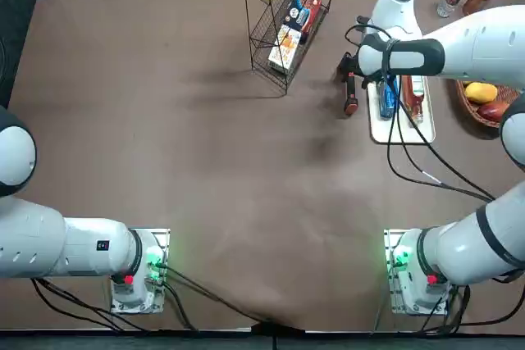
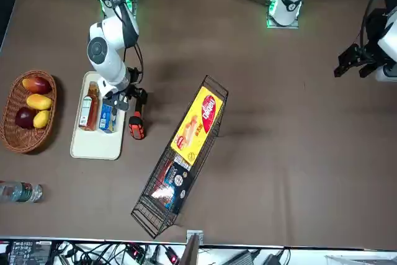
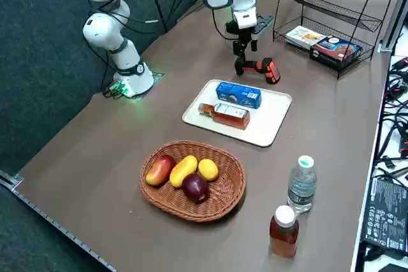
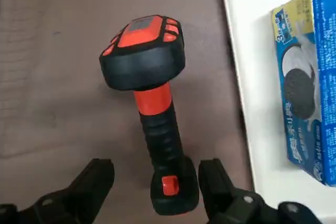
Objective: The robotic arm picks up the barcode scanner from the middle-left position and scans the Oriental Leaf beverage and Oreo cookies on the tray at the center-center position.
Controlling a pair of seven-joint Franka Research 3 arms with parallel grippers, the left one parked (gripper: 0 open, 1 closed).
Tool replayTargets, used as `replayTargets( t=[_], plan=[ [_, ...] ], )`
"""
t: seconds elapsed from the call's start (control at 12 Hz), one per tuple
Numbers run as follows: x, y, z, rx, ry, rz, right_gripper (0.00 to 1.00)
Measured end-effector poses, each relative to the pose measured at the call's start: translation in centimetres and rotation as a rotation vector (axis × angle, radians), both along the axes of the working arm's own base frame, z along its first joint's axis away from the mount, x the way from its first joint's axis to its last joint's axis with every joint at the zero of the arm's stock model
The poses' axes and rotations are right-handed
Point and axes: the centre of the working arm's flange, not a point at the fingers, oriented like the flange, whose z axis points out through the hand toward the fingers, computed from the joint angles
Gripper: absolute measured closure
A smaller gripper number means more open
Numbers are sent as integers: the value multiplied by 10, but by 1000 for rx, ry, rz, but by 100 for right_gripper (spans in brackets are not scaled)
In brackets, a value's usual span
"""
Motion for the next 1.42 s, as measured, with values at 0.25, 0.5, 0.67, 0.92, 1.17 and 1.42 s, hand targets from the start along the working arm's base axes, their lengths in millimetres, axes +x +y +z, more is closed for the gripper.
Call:
replayTargets(
  t=[0.25,0.5,0.67,0.92,1.17,1.42],
  plan=[
    [0,0,-6,0,3,-1,0],
    [2,0,-10,3,-6,-2,0],
    [3,1,-15,5,-11,-2,0],
    [3,1,-21,-7,-11,13,0],
    [5,-1,-25,-17,-13,23,0],
    [8,-1,-28,-18,-14,22,0]
  ],
)
